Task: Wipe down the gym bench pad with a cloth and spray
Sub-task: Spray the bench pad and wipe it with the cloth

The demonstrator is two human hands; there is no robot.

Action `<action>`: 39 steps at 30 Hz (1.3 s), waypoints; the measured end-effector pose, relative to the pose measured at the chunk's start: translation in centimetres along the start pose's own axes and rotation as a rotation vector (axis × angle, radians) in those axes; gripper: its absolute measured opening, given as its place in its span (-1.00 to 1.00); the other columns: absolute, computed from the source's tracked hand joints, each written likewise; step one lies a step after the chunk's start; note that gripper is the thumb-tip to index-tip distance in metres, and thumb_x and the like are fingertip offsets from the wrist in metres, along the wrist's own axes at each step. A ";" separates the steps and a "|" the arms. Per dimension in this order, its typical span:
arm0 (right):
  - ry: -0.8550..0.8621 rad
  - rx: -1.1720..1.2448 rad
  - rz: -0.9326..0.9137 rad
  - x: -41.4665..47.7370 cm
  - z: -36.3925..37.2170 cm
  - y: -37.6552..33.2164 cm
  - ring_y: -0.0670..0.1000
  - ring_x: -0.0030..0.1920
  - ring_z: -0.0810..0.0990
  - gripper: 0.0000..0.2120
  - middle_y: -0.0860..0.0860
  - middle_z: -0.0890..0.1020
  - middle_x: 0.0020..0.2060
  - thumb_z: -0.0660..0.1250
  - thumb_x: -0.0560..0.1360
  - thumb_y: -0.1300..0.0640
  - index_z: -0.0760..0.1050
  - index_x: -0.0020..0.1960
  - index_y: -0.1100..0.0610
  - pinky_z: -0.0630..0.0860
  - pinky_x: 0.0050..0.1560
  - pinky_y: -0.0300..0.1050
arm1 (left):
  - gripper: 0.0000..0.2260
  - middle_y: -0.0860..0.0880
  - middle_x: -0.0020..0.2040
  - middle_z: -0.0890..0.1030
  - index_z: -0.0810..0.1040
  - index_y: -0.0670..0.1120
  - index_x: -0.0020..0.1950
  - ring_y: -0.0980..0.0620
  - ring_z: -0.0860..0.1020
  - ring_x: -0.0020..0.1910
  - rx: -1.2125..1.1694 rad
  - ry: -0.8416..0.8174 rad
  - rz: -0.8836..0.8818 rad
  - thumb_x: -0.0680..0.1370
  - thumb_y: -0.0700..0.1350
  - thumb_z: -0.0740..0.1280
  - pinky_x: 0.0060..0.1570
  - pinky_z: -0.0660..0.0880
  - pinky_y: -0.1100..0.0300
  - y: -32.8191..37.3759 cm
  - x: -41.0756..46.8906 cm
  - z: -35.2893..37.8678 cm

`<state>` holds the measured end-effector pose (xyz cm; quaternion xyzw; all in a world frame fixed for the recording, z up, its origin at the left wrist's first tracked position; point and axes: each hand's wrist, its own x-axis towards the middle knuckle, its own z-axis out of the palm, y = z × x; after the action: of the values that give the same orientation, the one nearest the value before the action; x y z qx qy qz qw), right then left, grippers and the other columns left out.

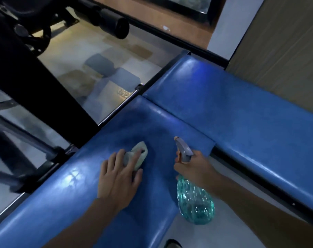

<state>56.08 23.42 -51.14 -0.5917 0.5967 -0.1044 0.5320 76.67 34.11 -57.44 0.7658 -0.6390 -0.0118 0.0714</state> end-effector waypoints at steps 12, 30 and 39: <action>0.003 -0.044 0.006 -9.1 7.8 0.6 0.03 -0.32 0.29 -0.86 0.01 0.32 -0.39 0.24 0.20 0.13 0.27 -0.33 0.07 0.55 -0.06 0.36 | -0.48 -0.17 0.19 0.48 0.45 0.02 0.46 -0.22 0.44 0.09 0.050 -0.041 -0.046 0.53 0.14 0.13 -0.01 0.31 -0.11 -5.7 -12.6 -2.0; -0.036 -0.078 -0.028 -24.0 22.8 1.1 0.05 -0.28 0.38 -0.82 0.04 0.33 -0.36 0.27 0.34 0.24 0.35 -0.14 0.32 0.37 -0.19 -0.07 | -0.38 -0.09 0.22 0.46 0.34 0.17 0.46 -0.16 0.44 0.16 0.026 -0.151 -0.189 0.43 0.35 0.17 0.04 0.31 -0.13 -14.8 -32.9 -4.9; -0.074 -0.156 -0.005 -28.7 26.8 2.2 0.28 -0.18 0.69 -0.91 0.03 0.41 -0.39 0.30 0.34 0.24 0.42 -0.19 0.23 0.52 -0.22 -0.03 | -0.31 -0.08 0.45 0.31 0.06 0.26 0.55 -0.14 0.24 0.41 -0.013 -0.200 -0.319 0.44 0.43 -0.01 0.25 0.21 -0.14 -17.0 -40.5 -6.6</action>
<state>67.46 61.04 -49.12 -0.6361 0.5817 -0.0371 0.5056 86.57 77.39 -55.94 0.8518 -0.5134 -0.1033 0.0099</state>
